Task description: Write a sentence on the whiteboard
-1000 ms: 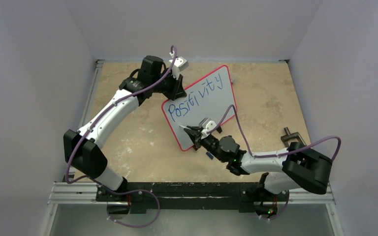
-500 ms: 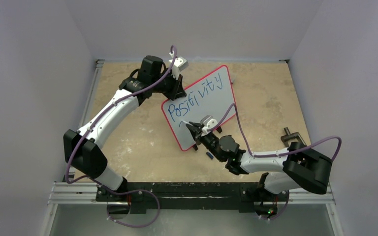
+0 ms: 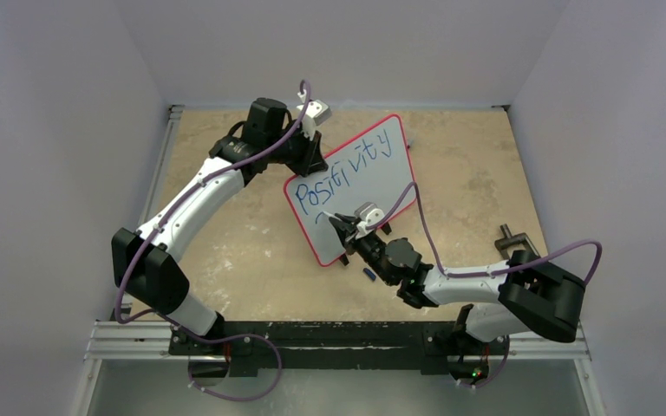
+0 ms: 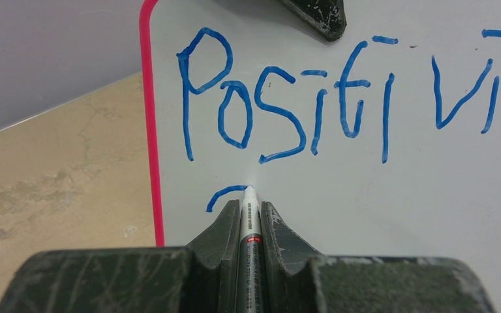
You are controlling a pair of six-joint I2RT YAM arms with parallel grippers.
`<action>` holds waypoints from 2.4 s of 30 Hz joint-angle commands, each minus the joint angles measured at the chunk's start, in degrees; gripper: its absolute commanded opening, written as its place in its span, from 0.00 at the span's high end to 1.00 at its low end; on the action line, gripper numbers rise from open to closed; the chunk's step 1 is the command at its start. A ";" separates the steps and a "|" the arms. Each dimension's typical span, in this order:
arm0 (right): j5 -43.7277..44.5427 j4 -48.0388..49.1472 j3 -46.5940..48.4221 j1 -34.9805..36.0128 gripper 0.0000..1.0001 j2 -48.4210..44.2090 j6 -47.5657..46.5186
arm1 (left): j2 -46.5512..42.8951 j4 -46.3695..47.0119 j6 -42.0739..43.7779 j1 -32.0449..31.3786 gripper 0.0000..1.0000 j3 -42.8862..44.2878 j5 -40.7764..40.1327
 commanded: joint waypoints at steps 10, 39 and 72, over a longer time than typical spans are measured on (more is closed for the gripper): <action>-2.18 -6.48 -0.74 -0.30 1.00 -0.19 3.56 | 0.81 -7.03 4.30 -0.03 1.00 -1.40 -6.14; -2.61 -11.34 -4.78 -0.32 1.00 -0.11 8.29 | 0.62 -7.05 4.40 -0.03 1.00 -1.58 -6.14; 7.69 -12.48 2.50 -0.31 1.00 -0.36 3.90 | 0.83 -7.03 4.39 -0.05 1.00 -1.50 -5.99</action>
